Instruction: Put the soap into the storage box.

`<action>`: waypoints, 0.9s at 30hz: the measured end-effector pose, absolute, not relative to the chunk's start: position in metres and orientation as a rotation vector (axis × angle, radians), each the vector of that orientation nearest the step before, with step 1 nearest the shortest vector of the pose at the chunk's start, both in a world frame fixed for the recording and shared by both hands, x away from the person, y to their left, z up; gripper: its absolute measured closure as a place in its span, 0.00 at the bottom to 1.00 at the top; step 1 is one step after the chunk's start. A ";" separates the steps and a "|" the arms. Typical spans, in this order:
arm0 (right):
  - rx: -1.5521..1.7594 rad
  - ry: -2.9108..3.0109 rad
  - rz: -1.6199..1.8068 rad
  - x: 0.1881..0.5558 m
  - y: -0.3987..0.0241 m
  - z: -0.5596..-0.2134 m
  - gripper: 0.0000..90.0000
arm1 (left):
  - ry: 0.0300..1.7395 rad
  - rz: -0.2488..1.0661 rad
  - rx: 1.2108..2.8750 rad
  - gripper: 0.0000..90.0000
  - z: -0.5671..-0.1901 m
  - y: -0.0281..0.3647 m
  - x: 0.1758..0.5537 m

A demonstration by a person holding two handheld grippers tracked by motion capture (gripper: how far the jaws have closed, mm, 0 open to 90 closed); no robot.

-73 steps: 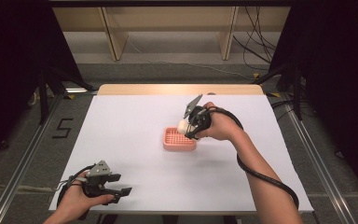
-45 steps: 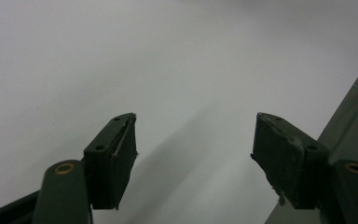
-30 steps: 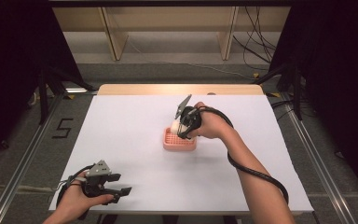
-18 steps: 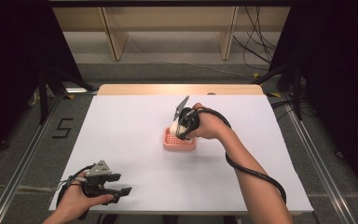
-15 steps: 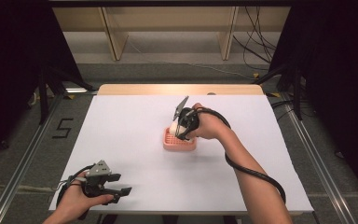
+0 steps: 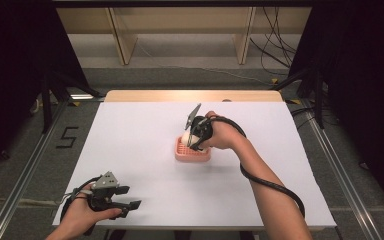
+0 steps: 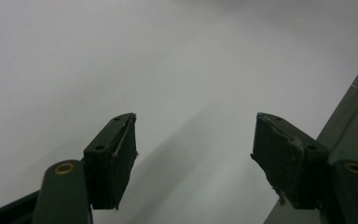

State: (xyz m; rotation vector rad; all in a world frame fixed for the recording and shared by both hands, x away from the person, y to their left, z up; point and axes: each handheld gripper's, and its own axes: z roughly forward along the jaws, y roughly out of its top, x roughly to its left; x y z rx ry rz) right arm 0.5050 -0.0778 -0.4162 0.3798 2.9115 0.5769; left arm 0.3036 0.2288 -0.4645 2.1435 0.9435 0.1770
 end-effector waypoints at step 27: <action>0.344 2.928 0.582 0.511 -0.078 -0.431 0.56 | 0.951 0.172 2.132 0.33 -0.465 0.228 0.303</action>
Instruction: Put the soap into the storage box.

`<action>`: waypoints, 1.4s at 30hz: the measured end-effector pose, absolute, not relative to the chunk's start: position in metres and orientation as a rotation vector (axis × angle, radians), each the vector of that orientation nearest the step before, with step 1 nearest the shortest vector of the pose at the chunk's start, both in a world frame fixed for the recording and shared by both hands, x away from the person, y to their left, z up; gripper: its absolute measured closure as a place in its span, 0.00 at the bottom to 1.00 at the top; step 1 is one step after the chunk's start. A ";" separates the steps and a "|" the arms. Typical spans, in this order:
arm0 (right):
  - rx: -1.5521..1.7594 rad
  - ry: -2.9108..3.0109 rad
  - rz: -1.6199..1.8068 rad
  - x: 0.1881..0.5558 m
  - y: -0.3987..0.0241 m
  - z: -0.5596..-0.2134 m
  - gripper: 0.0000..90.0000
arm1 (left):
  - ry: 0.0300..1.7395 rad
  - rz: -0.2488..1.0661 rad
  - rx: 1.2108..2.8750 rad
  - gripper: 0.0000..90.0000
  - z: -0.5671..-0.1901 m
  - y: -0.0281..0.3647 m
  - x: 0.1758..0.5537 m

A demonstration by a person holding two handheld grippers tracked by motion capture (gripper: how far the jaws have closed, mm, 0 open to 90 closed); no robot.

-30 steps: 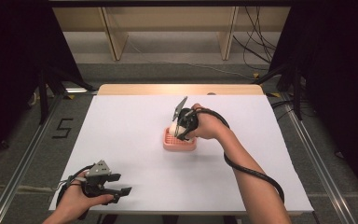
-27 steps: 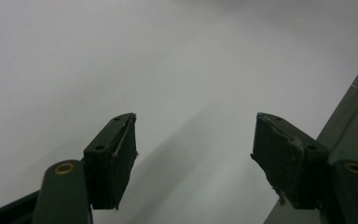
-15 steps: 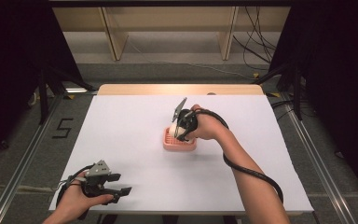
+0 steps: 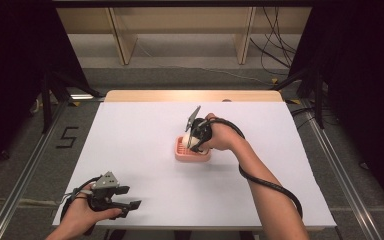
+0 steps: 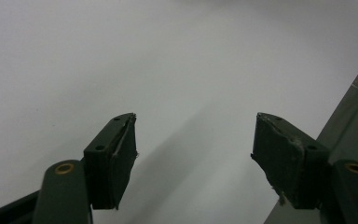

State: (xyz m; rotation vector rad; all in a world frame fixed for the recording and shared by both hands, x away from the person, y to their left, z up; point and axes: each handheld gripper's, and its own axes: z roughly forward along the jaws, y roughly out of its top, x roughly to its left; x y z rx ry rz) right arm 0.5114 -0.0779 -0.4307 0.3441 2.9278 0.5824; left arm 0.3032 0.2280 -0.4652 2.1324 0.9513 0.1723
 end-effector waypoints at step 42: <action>0.385 2.912 0.618 0.509 -0.085 -0.422 0.47 | 0.955 0.187 2.126 0.33 -0.464 0.228 0.303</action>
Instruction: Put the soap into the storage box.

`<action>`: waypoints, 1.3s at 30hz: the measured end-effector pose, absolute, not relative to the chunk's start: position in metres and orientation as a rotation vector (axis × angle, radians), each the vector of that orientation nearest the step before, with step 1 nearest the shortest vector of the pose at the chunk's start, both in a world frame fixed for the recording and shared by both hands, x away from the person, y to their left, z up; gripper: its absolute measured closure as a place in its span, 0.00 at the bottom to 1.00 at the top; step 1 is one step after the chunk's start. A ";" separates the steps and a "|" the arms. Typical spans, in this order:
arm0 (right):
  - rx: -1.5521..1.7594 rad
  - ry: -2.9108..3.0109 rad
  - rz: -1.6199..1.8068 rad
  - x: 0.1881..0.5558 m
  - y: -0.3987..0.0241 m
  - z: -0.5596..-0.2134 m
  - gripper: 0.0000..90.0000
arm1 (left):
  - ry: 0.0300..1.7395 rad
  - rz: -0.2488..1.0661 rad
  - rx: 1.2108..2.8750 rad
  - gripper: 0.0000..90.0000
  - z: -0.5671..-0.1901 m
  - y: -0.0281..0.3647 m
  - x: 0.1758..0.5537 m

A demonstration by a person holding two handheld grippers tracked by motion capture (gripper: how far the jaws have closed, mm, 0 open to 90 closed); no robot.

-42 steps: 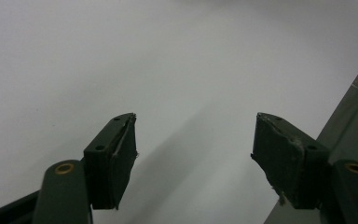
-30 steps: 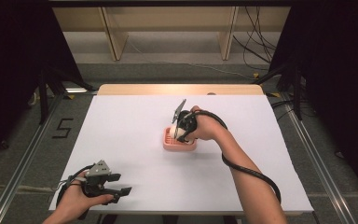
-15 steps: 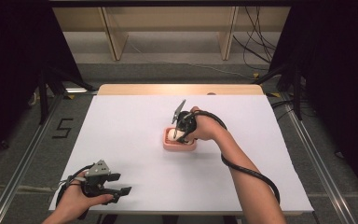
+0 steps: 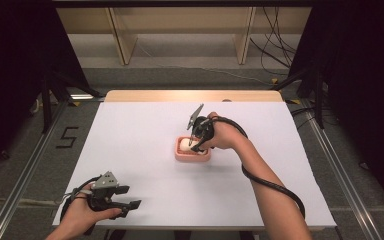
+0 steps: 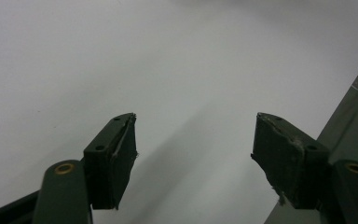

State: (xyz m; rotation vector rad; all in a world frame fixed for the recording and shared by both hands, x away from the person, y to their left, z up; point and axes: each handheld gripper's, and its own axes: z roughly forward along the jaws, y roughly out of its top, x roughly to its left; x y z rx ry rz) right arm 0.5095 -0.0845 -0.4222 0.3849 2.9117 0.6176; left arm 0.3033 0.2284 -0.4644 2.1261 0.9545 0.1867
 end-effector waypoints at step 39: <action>0.849 2.687 0.784 0.449 -0.207 -0.433 0.48 | 0.978 0.193 2.141 0.33 -0.468 0.228 0.304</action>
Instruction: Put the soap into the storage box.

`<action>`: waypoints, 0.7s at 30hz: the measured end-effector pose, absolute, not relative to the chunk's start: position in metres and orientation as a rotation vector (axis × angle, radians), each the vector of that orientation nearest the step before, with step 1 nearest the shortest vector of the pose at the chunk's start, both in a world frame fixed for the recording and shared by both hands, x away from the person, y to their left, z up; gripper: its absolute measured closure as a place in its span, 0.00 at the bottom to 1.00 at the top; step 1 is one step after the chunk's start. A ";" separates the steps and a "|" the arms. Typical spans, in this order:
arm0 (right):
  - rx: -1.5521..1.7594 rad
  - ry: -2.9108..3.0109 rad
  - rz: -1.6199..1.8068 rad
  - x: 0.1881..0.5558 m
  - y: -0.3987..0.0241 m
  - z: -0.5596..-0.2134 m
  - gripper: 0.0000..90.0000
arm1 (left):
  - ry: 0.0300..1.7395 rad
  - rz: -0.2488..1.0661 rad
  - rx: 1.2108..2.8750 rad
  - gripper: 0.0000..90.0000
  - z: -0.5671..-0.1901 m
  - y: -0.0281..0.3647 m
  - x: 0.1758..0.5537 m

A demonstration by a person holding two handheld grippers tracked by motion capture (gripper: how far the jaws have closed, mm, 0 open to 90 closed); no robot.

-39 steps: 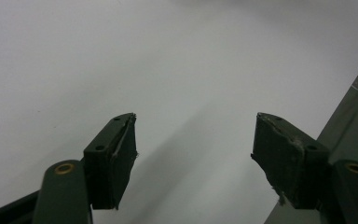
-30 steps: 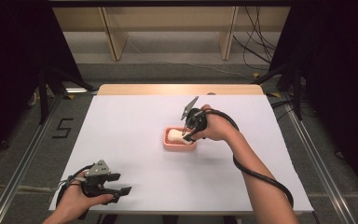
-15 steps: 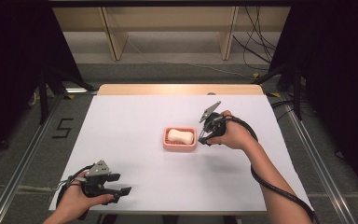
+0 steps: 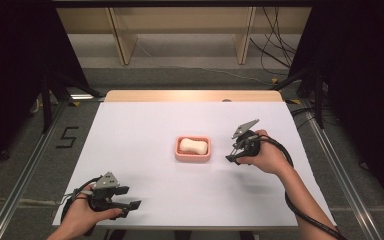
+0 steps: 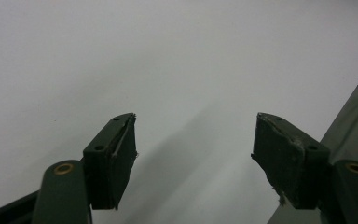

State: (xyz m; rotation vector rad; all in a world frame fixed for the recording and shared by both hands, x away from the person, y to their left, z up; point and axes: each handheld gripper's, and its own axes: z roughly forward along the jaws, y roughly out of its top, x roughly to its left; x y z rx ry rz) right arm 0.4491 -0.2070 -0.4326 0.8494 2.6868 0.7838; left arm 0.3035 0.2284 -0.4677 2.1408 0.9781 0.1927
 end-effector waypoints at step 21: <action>1.025 2.447 1.005 0.404 -0.245 -0.463 0.50 | 1.009 0.167 2.136 0.33 -0.473 0.228 0.306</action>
